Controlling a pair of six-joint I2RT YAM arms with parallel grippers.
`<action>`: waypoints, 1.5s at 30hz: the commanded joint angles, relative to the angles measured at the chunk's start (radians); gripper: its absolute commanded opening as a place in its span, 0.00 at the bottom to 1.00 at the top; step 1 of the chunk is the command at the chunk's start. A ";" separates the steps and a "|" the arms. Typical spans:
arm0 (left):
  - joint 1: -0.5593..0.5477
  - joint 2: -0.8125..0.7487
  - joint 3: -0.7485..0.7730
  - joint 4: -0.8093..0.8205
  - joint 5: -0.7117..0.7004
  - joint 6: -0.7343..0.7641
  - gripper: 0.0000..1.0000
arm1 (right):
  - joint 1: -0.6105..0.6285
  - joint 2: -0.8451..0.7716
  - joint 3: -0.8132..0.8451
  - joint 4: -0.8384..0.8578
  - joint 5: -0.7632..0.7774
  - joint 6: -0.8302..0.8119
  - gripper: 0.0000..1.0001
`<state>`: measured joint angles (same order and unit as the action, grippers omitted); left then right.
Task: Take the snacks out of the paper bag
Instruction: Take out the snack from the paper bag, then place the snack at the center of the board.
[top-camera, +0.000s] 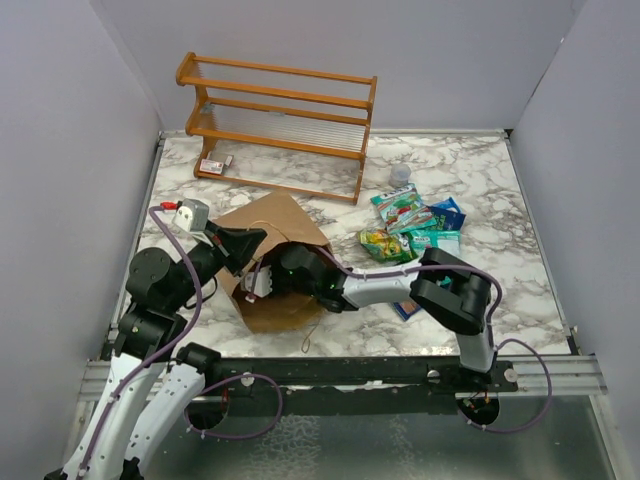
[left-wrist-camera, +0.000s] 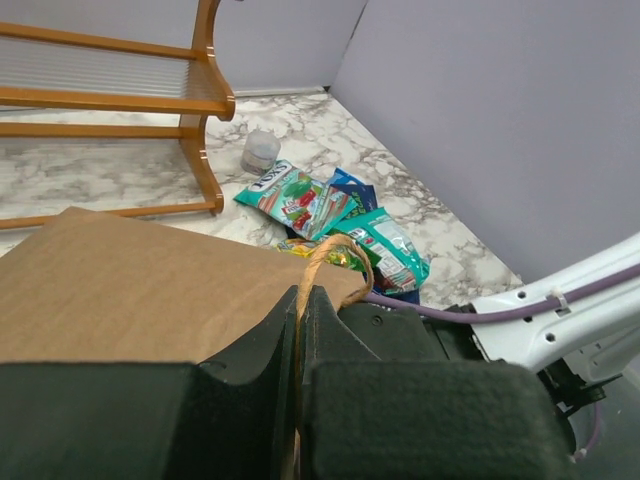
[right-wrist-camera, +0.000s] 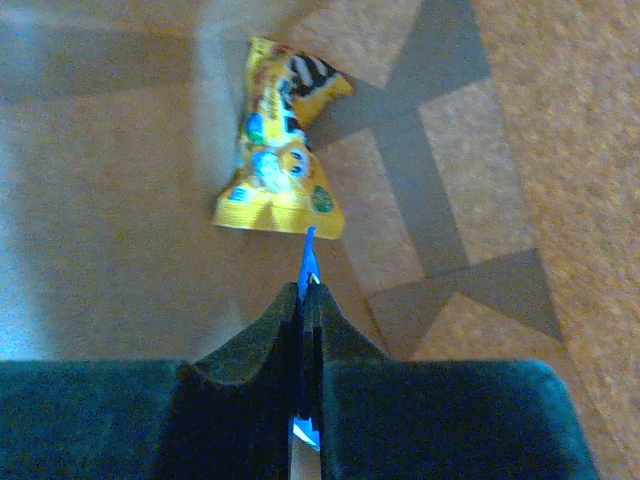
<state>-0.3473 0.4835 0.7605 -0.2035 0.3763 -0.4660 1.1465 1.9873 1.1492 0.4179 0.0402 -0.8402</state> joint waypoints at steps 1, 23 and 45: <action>-0.003 0.009 0.007 0.033 -0.050 -0.008 0.00 | 0.043 -0.100 -0.048 0.008 -0.100 0.081 0.06; -0.003 0.024 0.020 0.005 -0.150 0.002 0.00 | 0.104 -0.620 -0.203 -0.089 -0.238 0.383 0.01; -0.003 0.027 0.014 -0.028 -0.175 0.020 0.00 | 0.103 -1.101 -0.177 -0.187 0.107 0.426 0.01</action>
<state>-0.3473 0.5098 0.7605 -0.2203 0.2287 -0.4599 1.2484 0.9585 0.9451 0.2459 -0.0319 -0.4141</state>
